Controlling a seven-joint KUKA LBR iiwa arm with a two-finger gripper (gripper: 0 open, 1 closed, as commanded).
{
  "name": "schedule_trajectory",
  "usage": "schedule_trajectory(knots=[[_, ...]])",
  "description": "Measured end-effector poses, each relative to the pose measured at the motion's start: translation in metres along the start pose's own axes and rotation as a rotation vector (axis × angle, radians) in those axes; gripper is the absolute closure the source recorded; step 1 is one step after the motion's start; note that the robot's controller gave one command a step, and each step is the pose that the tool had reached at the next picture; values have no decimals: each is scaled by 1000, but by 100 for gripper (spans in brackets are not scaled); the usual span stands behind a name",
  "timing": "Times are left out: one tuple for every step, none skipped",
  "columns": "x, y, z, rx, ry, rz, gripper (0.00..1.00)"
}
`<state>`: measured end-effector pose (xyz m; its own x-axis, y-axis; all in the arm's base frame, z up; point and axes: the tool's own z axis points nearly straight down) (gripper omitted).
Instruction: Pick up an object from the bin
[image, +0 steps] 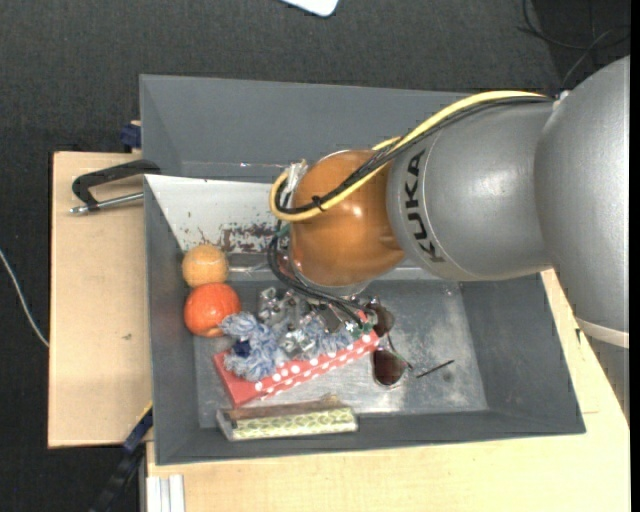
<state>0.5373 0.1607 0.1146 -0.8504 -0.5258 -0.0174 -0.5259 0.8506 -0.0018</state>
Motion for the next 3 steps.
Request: schedule_trajectory(knots=[[2,0,0,-1,8,-1,100],[4,1,-14,-5,20,0,100],[2,1,-34,-3,16,0,100]])
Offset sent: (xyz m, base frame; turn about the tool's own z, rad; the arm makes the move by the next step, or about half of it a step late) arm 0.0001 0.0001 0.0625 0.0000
